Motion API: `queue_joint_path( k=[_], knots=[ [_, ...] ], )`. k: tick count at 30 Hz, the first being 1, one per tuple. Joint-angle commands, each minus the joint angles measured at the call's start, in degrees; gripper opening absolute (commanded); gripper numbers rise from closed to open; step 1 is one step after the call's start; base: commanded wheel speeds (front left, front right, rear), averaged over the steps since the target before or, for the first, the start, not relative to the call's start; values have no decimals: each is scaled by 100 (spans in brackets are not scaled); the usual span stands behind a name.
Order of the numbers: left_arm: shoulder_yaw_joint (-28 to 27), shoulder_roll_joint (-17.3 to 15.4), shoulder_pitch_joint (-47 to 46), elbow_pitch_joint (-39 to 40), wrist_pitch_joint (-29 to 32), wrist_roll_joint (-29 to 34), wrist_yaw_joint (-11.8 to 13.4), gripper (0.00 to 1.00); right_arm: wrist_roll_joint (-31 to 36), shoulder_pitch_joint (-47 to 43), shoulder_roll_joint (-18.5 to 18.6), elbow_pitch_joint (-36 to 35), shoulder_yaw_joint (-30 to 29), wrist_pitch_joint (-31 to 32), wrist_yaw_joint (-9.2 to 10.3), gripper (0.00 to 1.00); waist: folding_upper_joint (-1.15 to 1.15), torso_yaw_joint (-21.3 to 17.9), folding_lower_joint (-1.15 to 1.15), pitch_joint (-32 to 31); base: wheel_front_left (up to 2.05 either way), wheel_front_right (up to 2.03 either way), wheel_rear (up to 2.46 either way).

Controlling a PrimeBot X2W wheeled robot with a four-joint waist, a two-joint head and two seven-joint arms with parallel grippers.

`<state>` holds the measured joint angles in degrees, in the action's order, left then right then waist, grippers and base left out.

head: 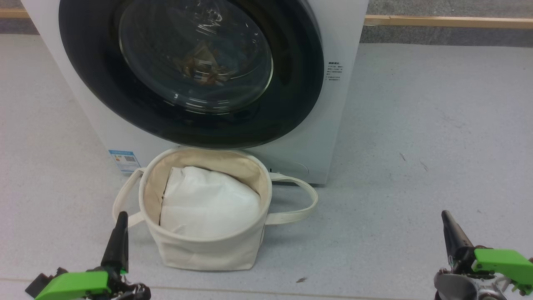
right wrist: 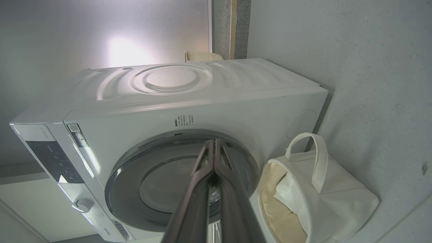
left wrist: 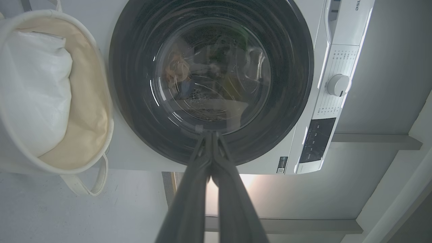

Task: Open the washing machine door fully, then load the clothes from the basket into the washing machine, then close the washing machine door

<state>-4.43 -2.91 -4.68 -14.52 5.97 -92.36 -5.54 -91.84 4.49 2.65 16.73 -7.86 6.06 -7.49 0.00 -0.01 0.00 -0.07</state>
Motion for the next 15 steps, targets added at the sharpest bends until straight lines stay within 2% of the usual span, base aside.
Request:
queue_joint_path(
  k=[1,15],
  knots=[
    [-189,-20,-161,225,28,-1,-9,0,-22,253,23,-208,120,51,0,0,0,0,0,0,0,0,0],
    [-192,-18,-161,225,30,2,-9,0,-22,253,23,-208,120,51,0,0,0,0,0,0,0,0,0]
  ],
)
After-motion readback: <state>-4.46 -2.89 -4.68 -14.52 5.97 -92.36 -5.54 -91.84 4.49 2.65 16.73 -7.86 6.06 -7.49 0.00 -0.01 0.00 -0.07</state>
